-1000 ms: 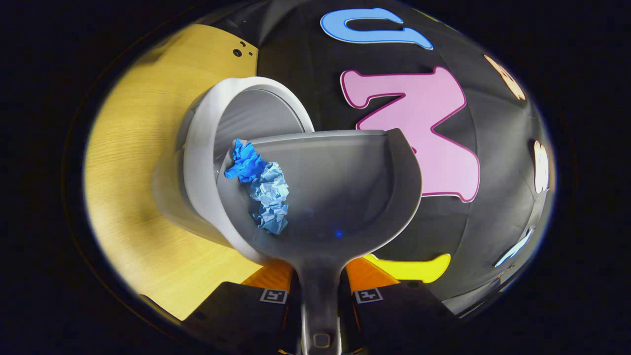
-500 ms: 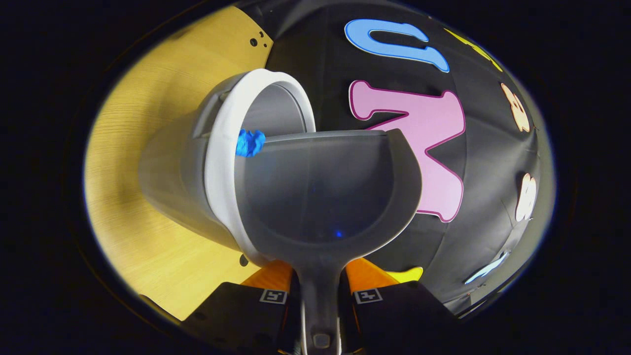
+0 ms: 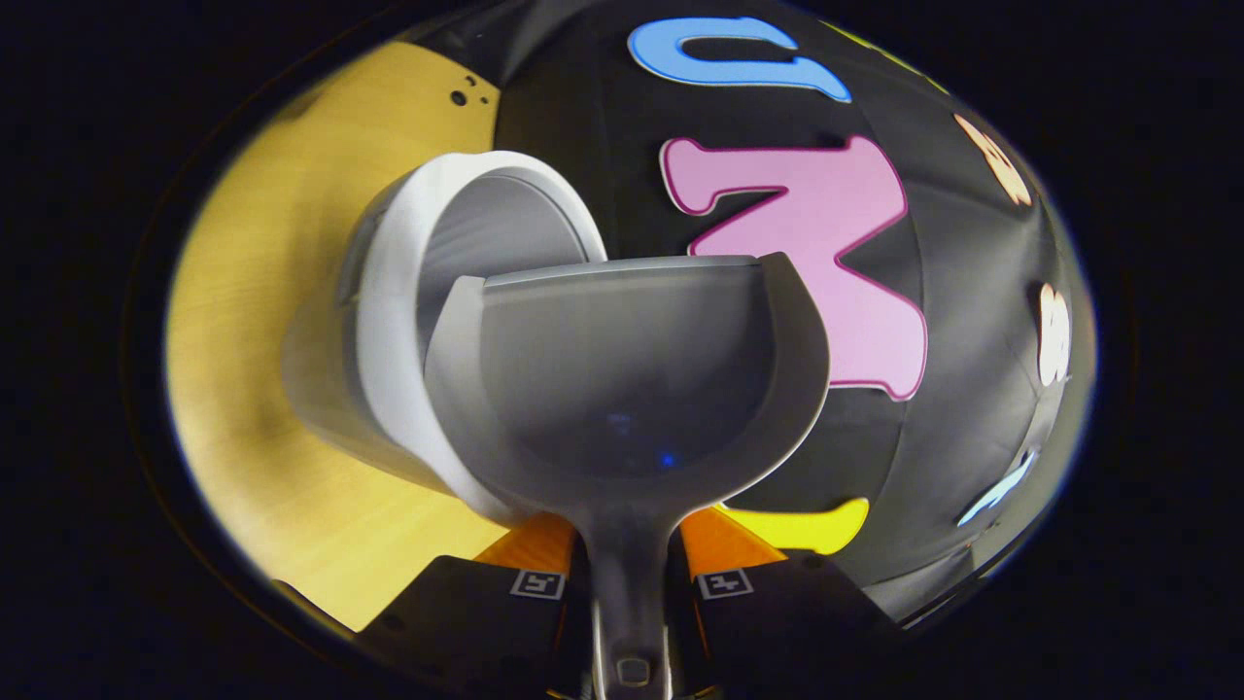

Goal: Pick up the small broom and dustpan from the desktop, sweep the trash into the dustpan with the broom, and then empty the trash into the garbage bin.

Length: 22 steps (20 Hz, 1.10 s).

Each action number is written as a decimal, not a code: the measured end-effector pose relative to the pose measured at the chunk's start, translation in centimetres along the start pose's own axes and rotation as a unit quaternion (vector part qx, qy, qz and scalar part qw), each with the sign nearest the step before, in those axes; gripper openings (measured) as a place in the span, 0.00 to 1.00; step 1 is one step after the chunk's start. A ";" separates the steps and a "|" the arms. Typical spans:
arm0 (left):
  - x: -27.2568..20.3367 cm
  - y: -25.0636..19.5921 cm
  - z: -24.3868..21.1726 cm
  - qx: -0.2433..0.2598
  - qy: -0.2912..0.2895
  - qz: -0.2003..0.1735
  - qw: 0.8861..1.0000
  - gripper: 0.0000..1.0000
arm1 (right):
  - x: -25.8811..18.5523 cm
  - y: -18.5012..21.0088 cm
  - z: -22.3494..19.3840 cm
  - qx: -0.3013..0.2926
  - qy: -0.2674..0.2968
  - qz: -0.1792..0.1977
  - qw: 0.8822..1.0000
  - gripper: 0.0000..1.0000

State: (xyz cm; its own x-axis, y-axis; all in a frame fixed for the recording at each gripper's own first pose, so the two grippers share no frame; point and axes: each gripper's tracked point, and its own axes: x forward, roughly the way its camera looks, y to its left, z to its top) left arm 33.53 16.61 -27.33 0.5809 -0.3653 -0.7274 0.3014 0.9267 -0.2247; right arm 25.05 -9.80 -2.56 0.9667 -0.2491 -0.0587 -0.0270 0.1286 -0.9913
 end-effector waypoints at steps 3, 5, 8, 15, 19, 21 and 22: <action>-0.8 0.0 1.1 0.000 -0.019 0.003 1.000 0.22 | 0.0 -0.3 -0.5 0.093 0.028 0.029 0.995 0.34; -1.6 0.0 1.9 0.005 -0.031 0.004 1.000 0.26 | 0.2 -0.3 -0.8 0.156 0.050 0.052 0.985 0.35; -2.8 -0.1 3.1 0.007 -0.052 0.000 0.999 0.25 | -0.2 -0.5 -1.2 0.253 0.079 0.077 0.961 0.35; -5.0 1.7 4.3 -0.002 -0.082 0.004 0.997 0.26 | -4.4 -2.0 1.6 0.441 0.075 0.121 0.886 0.34; -5.6 4.2 3.3 0.011 -0.081 0.022 0.996 0.26 | -8.8 -2.2 4.1 0.489 0.062 0.139 0.859 0.34; -5.9 4.7 2.5 0.015 -0.073 0.018 0.997 0.26 | -11.7 -2.1 6.5 0.533 0.045 0.158 0.830 0.34; -5.8 5.0 2.1 0.021 -0.070 0.018 0.997 0.25 | -13.1 -1.8 7.8 0.558 0.038 0.169 0.811 0.34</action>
State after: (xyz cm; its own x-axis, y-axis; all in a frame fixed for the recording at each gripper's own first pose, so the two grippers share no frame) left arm 33.23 23.19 -22.88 0.6906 -0.3428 -0.6368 0.3078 0.9361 -0.1701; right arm 14.42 0.69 0.88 0.9323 -0.0719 -0.3545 0.0013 0.9807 -0.1955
